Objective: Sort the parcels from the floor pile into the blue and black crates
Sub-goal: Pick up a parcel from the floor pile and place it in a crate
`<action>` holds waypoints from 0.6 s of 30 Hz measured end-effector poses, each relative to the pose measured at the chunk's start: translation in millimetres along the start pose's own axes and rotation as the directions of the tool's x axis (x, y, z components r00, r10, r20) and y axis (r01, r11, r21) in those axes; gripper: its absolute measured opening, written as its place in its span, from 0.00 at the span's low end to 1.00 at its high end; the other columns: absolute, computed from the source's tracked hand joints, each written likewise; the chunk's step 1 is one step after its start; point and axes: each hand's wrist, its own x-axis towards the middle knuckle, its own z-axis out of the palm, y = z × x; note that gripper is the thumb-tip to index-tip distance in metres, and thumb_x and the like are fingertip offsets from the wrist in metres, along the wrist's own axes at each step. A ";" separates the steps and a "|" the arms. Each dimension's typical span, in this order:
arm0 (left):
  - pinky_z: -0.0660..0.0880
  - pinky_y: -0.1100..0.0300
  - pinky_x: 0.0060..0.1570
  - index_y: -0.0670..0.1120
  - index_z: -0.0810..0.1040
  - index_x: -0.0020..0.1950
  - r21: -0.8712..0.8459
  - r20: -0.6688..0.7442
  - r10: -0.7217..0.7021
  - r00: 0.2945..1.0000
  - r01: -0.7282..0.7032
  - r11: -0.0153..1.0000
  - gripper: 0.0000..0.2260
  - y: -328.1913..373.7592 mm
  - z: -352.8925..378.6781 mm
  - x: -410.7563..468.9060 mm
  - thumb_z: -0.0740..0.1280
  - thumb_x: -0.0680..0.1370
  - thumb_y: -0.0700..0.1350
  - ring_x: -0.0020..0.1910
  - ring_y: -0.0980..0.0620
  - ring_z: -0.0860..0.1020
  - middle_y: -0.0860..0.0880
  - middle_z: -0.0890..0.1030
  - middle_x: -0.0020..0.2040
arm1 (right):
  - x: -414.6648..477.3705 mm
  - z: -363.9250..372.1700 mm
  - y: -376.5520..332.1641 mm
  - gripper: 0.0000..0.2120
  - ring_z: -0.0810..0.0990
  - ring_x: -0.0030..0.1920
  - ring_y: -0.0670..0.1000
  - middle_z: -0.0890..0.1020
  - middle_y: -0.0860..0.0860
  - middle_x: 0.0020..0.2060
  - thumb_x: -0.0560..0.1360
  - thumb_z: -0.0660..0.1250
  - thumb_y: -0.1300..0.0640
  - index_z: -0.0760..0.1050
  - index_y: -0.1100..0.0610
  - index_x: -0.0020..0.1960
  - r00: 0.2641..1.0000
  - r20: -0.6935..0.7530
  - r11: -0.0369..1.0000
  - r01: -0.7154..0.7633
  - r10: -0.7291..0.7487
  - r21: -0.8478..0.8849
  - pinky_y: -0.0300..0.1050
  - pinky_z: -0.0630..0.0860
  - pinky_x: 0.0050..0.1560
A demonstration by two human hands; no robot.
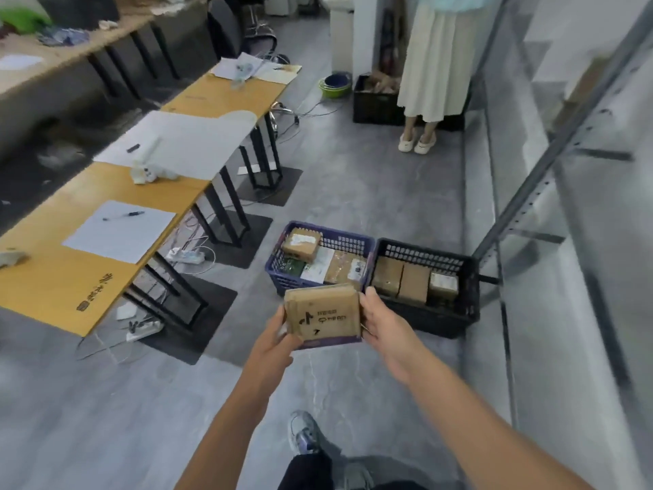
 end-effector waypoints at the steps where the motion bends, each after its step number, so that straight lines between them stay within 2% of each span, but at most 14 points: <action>1: 0.73 0.51 0.63 0.62 0.64 0.80 0.015 0.033 -0.007 0.999 0.007 1.000 0.27 4.8 7.0 13.1 0.64 0.83 0.43 0.66 0.52 0.75 0.56 0.76 0.70 | 5.5 -9.9 -1.4 0.16 0.78 0.53 0.32 0.83 0.30 0.46 0.86 0.51 0.38 0.77 0.39 0.55 1.000 -0.028 1.000 -0.006 0.006 0.020 0.34 0.72 0.55; 5: 0.72 0.51 0.63 0.61 0.63 0.80 0.060 0.162 -0.030 0.986 0.021 0.998 0.29 23.2 33.6 67.6 0.65 0.83 0.42 0.63 0.57 0.76 0.61 0.78 0.64 | 32.2 -43.3 -6.5 0.18 0.81 0.55 0.32 0.85 0.34 0.52 0.86 0.50 0.38 0.79 0.39 0.60 0.993 -0.117 0.997 -0.024 0.032 0.067 0.33 0.73 0.57; 8: 0.73 0.48 0.67 0.62 0.63 0.80 0.091 0.239 -0.058 0.969 0.037 0.995 0.29 37.5 49.6 112.7 0.66 0.82 0.43 0.64 0.56 0.76 0.59 0.78 0.66 | 58.7 -62.7 -13.1 0.22 0.80 0.64 0.39 0.85 0.40 0.61 0.86 0.51 0.37 0.79 0.42 0.67 0.981 -0.187 0.996 -0.037 0.051 0.079 0.41 0.71 0.69; 10: 0.72 0.47 0.69 0.62 0.63 0.80 0.104 0.284 -0.086 0.955 0.058 0.993 0.29 49.0 59.6 142.8 0.66 0.82 0.44 0.66 0.54 0.75 0.58 0.77 0.69 | 76.9 -73.8 -19.9 0.23 0.79 0.67 0.43 0.84 0.42 0.63 0.86 0.51 0.37 0.78 0.44 0.70 0.969 -0.239 0.994 -0.043 0.065 0.096 0.45 0.70 0.73; 12: 0.71 0.48 0.70 0.62 0.63 0.80 0.125 0.343 -0.114 0.932 0.075 0.989 0.29 61.4 71.1 169.4 0.66 0.82 0.45 0.66 0.54 0.75 0.59 0.76 0.69 | 92.6 -85.0 -26.9 0.22 0.79 0.67 0.43 0.84 0.43 0.63 0.86 0.52 0.38 0.77 0.45 0.70 0.955 -0.286 0.992 -0.048 0.081 0.121 0.43 0.72 0.70; 15: 0.70 0.49 0.69 0.62 0.64 0.79 0.159 0.425 -0.139 0.894 0.077 0.984 0.28 79.9 90.5 202.5 0.68 0.82 0.46 0.63 0.57 0.75 0.62 0.77 0.64 | 110.0 -104.3 -34.8 0.19 0.79 0.65 0.41 0.84 0.41 0.62 0.86 0.51 0.40 0.76 0.43 0.68 0.930 -0.354 0.987 -0.043 0.096 0.156 0.36 0.74 0.60; 18: 0.71 0.48 0.69 0.62 0.64 0.79 0.217 0.480 -0.179 0.859 0.082 0.973 0.28 92.2 112.0 231.7 0.69 0.81 0.48 0.62 0.60 0.76 0.59 0.77 0.67 | 123.8 -126.6 -35.3 0.21 0.80 0.64 0.41 0.84 0.42 0.62 0.85 0.53 0.37 0.75 0.44 0.71 0.904 -0.403 0.973 -0.050 0.140 0.225 0.38 0.73 0.63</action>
